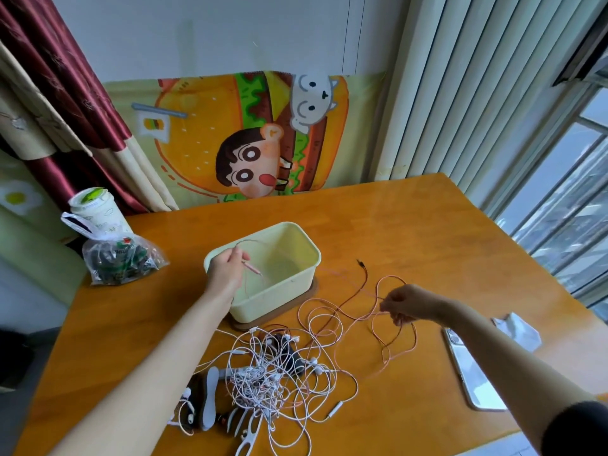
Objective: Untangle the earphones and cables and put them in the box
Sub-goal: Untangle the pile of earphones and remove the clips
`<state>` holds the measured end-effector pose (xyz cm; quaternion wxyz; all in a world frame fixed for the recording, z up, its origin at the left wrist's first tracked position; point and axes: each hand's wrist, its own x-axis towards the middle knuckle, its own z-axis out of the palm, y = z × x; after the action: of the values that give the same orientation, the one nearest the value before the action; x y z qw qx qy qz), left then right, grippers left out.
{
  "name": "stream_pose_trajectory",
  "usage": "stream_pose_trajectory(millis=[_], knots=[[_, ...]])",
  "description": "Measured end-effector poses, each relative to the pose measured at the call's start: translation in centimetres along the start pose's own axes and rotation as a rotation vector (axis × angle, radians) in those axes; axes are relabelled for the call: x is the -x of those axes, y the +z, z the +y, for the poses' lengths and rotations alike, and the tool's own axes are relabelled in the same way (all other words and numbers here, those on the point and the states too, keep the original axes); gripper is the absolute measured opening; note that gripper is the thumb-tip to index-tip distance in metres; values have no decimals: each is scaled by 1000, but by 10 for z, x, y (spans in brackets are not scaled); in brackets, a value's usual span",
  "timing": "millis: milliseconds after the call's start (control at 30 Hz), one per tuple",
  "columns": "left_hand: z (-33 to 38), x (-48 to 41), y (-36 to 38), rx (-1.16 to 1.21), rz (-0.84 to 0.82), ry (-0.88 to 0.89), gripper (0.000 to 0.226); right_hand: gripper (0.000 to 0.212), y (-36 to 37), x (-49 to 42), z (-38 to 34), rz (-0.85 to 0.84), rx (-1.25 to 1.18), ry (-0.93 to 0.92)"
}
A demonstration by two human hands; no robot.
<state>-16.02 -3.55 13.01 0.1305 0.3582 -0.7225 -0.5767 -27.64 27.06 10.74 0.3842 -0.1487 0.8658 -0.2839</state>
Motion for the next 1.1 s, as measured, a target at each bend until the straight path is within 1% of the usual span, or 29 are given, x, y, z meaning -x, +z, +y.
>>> stream_pose_trajectory(millis=[33,67,133,167,200,267,333,400,467,500,600,633,700,800,1000,1067,1100], knots=[[0,-1,-1,-7,16,-7,31,18,0,-3,8,-14,-1,45],[-1,-1,-2,-34,-4,-10,30,19,0,-5,13,-12,4,77],[1,-1,2,-81,-99,11,24,25,-14,-9,7,76,-3,68],[5,0,5,-94,-142,28,21,27,-26,-10,-4,165,0,28],[11,2,8,-107,-173,42,25,26,-41,-9,-19,269,27,-26],[25,6,16,-99,-241,96,42,22,-71,1,-59,465,138,-156],[46,15,24,-48,-331,181,46,23,-90,19,-100,585,269,-300],[67,26,32,5,-436,259,45,22,-91,38,-135,604,379,-440],[81,31,42,13,-500,337,48,21,-77,49,-159,554,422,-546],[87,34,45,-3,-519,381,45,20,-66,53,-165,524,425,-591],[98,43,49,-107,-528,497,17,21,-39,59,-171,446,405,-682],[97,43,48,-134,-513,503,19,22,-35,59,-168,429,374,-688],[91,41,41,-177,-459,474,27,20,-33,57,-155,387,279,-631],[77,29,25,-221,-356,404,32,18,-35,46,-124,315,186,-485],[51,6,4,-175,-157,254,33,24,-33,21,-46,172,187,-134],[46,4,1,-174,-129,240,33,25,-40,22,-35,192,178,-73],[45,4,2,-178,-128,238,33,24,-47,26,-37,238,200,-74]])
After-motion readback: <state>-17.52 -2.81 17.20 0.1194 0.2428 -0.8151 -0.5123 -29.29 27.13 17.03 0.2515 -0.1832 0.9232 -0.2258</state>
